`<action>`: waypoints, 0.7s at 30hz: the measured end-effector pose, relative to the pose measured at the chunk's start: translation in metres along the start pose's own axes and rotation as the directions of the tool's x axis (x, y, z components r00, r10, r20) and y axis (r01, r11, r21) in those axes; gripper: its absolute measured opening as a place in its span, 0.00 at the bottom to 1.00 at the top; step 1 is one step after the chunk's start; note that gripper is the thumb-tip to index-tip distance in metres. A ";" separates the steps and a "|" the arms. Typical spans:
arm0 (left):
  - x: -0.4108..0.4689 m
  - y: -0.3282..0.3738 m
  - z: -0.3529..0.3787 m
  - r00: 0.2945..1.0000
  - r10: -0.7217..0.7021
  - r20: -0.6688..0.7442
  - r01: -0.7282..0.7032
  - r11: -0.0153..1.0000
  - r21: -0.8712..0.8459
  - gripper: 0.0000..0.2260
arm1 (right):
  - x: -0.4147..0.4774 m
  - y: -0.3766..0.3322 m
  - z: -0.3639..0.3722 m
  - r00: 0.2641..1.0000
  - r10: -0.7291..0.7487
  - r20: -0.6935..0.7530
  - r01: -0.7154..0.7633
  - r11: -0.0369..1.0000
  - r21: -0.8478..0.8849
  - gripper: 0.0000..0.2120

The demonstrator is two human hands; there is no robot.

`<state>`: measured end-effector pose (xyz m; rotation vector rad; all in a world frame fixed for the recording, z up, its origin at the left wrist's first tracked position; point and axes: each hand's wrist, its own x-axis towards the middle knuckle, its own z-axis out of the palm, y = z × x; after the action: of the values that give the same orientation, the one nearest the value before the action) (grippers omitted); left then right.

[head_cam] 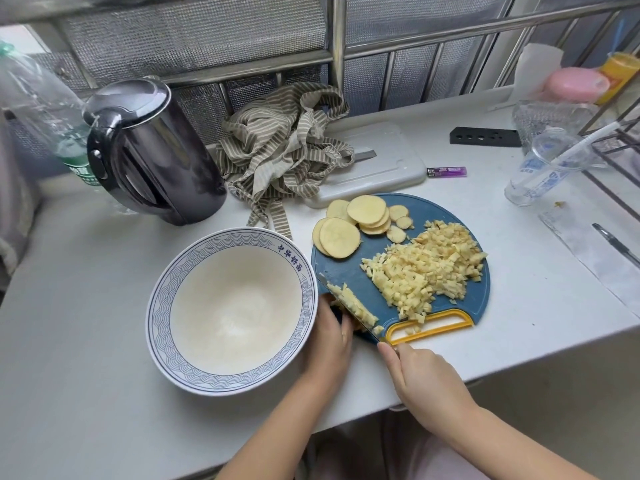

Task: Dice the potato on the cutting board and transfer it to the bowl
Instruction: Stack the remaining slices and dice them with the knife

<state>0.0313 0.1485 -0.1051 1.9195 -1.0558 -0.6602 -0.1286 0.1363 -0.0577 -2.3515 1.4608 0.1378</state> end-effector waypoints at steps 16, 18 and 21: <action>0.000 0.012 -0.005 0.996 -0.055 0.075 0.054 0.998 0.023 0.09 | 0.004 -0.014 -0.011 0.995 0.090 0.053 -0.096 0.988 0.124 0.23; 0.001 0.003 0.000 0.998 -0.040 0.048 0.038 0.999 0.029 0.08 | 0.005 -0.016 -0.009 0.994 0.097 0.057 -0.102 0.990 0.094 0.24; 0.002 0.008 -0.001 0.995 -0.047 0.086 0.045 0.999 0.031 0.08 | 0.004 -0.018 -0.009 0.991 0.115 0.074 -0.119 0.992 0.051 0.24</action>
<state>0.0300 0.1452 -0.0981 1.9599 -1.0830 -0.7644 -0.1115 0.1368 -0.0461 -2.1954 1.5482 0.2066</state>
